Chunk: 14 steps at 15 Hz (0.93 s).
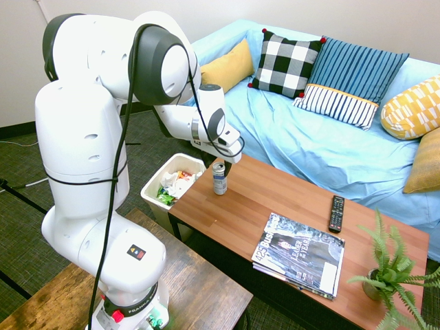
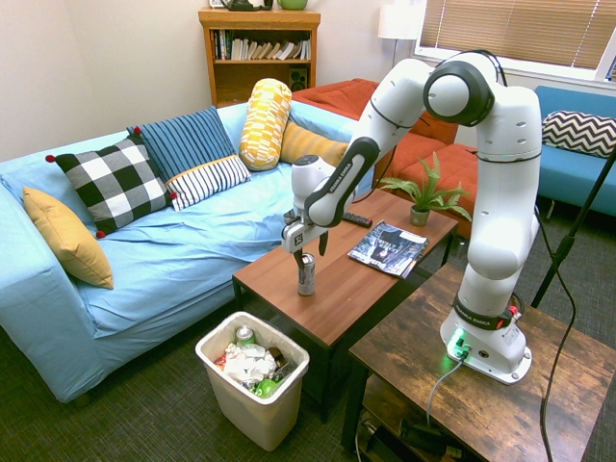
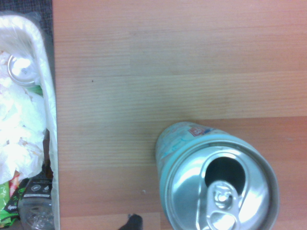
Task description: Throw the can in the trash bin
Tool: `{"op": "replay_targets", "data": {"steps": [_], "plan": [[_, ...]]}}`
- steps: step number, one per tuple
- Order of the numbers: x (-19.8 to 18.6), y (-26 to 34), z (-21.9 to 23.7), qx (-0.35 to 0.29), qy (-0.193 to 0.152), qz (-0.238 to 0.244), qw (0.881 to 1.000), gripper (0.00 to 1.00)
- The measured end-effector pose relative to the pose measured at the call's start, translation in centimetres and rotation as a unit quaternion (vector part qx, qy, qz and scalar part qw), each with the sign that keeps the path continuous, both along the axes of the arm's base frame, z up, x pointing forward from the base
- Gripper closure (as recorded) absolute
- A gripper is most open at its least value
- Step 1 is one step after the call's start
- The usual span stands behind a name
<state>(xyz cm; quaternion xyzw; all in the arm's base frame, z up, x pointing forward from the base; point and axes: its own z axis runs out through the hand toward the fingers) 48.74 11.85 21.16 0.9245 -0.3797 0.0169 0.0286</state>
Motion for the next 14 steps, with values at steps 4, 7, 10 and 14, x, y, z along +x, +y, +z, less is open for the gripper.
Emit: {"op": "replay_targets", "data": {"steps": [4,7,10,14], "plan": [[0.8,0.2,-1.4,-0.004,0.001,-0.001,1.0,1.0],[1.5,-0.1,-2.2,-0.006,0.0,-0.006,1.0,1.0],[2.0,-0.3,-2.7,-0.007,0.001,-0.01,1.0,1.0],[2.1,-0.3,-2.9,-0.004,0.003,-0.014,1.0,1.0]]}}
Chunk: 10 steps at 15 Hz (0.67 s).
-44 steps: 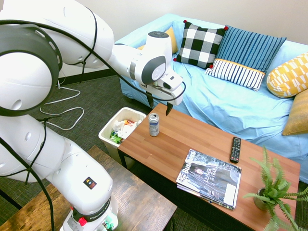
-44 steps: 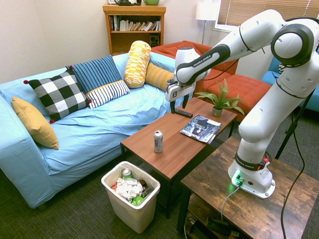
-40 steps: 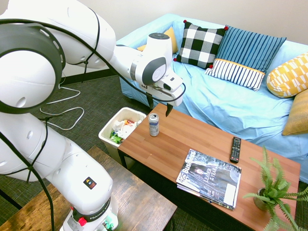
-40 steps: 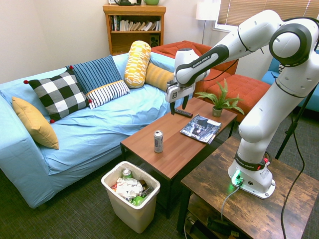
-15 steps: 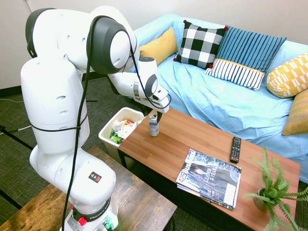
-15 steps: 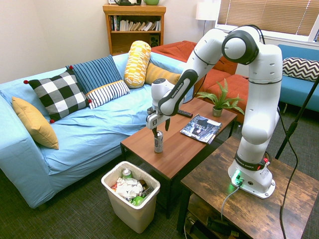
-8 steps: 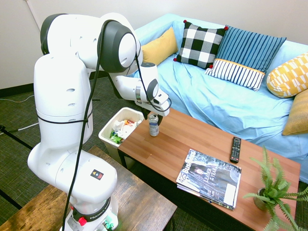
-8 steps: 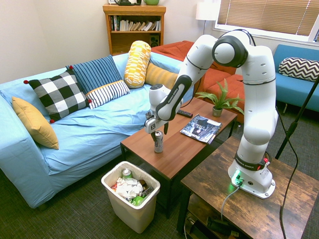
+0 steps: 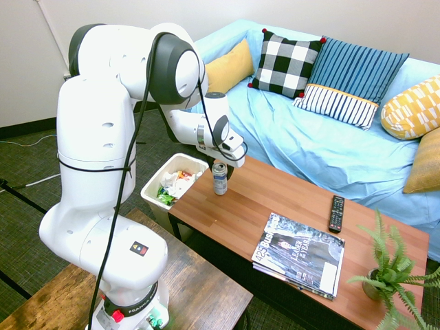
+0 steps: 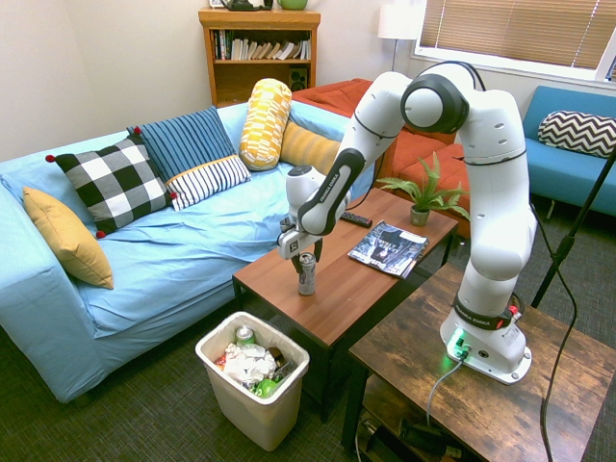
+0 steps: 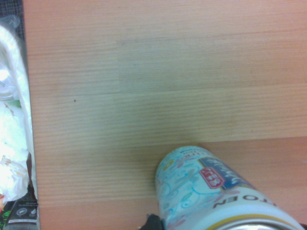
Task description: Throw the can in the trash bin
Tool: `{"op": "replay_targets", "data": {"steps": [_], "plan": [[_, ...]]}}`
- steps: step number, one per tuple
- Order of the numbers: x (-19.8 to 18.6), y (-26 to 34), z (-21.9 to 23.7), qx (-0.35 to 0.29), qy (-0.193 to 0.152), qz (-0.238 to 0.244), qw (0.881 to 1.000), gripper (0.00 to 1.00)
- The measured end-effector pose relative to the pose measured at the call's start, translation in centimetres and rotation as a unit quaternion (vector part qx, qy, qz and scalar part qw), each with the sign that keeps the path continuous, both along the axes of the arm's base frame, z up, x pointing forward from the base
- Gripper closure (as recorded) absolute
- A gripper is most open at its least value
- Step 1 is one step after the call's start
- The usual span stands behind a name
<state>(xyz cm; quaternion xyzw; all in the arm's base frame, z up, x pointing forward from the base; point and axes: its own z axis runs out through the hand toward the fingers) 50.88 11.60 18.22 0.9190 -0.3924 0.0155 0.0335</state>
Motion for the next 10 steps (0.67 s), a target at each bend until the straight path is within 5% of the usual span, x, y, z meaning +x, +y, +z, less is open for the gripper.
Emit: {"op": "replay_targets", "data": {"steps": [10], "plan": [[0.7,0.0,4.6,0.007,-0.029,0.0,1.0,1.0]]}}
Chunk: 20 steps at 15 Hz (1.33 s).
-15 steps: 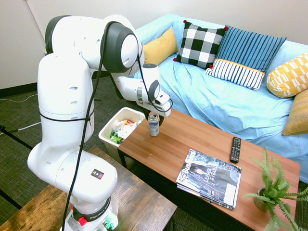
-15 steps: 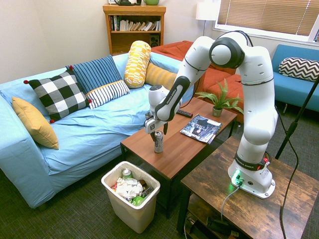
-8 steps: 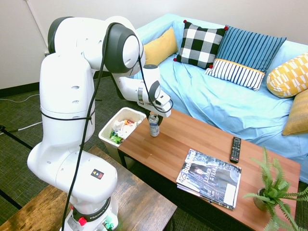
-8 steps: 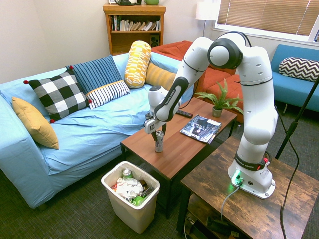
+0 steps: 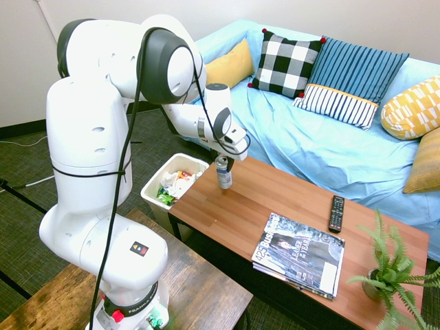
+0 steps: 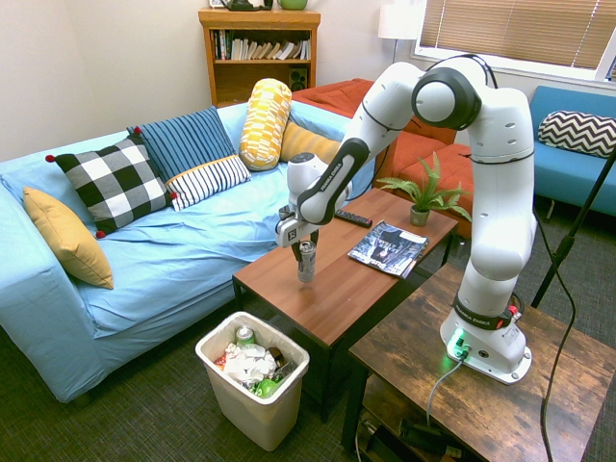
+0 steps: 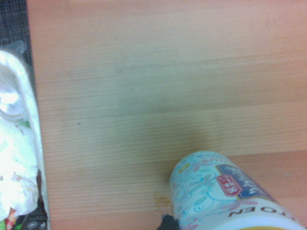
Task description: Throw the can in the trash bin
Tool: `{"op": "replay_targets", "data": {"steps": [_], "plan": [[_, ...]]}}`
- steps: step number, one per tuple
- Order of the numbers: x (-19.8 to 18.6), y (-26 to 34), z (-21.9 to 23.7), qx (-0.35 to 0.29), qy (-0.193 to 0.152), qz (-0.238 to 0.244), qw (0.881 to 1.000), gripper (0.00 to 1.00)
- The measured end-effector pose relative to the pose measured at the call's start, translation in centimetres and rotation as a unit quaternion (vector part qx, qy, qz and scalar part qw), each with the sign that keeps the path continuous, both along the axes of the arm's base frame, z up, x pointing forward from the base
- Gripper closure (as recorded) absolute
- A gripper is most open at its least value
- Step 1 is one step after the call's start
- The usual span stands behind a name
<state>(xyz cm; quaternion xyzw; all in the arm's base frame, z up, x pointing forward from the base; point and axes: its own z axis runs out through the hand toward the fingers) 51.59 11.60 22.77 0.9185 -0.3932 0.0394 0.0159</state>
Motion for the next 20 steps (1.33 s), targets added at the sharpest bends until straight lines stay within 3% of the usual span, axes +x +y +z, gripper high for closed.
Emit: {"op": "replay_targets", "data": {"steps": [6,9,13,16,17,20], "plan": [[-2.0,8.8,6.3,-0.024,-0.044,0.043,0.998,1.0],[-2.4,10.4,5.9,-0.019,-0.04,0.056,0.997,1.0],[-2.6,17.1,4.3,0.007,-0.028,0.094,0.995,1.0],[-2.4,21.2,0.9,0.03,0.001,0.109,0.994,1.0],[-2.3,22.2,-0.6,0.031,0.011,0.115,0.993,0.0],[-2.5,24.5,-4.7,0.024,0.03,0.13,0.991,0.0]]}}
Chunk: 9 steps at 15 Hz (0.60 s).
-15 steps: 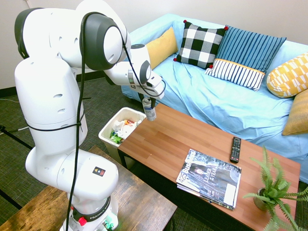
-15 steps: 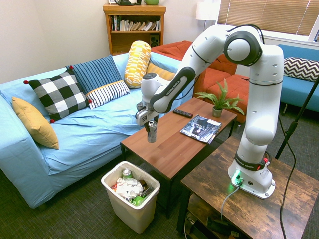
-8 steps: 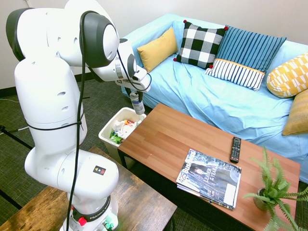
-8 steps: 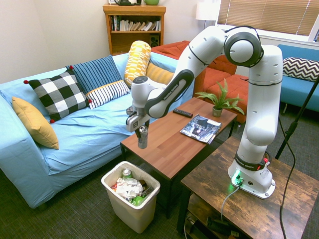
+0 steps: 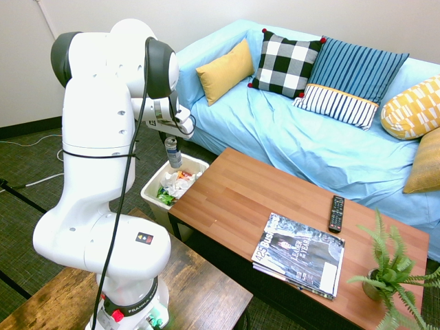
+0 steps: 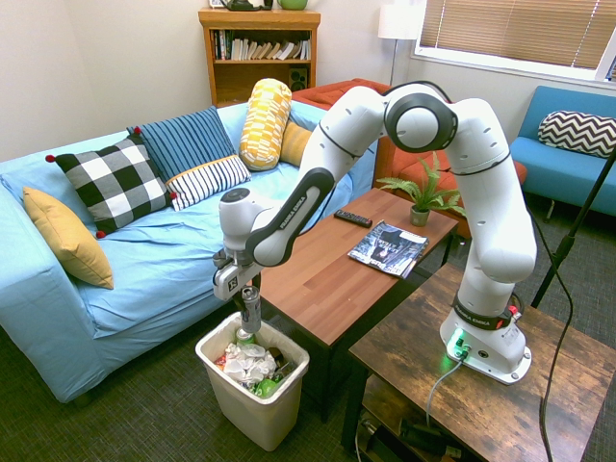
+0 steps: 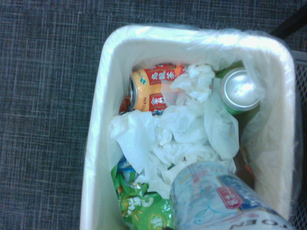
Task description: Throw the can in the trash bin
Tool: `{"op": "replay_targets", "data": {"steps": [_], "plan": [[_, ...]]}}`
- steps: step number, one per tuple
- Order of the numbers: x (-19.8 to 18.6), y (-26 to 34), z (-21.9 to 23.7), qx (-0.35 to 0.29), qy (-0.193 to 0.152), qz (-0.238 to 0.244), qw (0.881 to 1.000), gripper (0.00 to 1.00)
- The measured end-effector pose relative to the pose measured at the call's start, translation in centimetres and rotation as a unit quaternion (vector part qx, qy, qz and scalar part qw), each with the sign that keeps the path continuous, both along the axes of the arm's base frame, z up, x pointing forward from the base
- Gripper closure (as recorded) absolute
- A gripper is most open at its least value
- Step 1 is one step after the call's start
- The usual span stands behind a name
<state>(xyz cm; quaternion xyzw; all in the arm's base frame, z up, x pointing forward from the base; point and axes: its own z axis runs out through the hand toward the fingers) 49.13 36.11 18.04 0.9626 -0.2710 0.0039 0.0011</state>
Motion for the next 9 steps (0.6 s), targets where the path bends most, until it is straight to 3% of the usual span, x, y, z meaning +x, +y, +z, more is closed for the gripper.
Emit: {"op": "replay_targets", "data": {"steps": [9], "plan": [[0.5,1.07,-0.75,-0.01,0.002,0.01,1.0,0.0]]}}
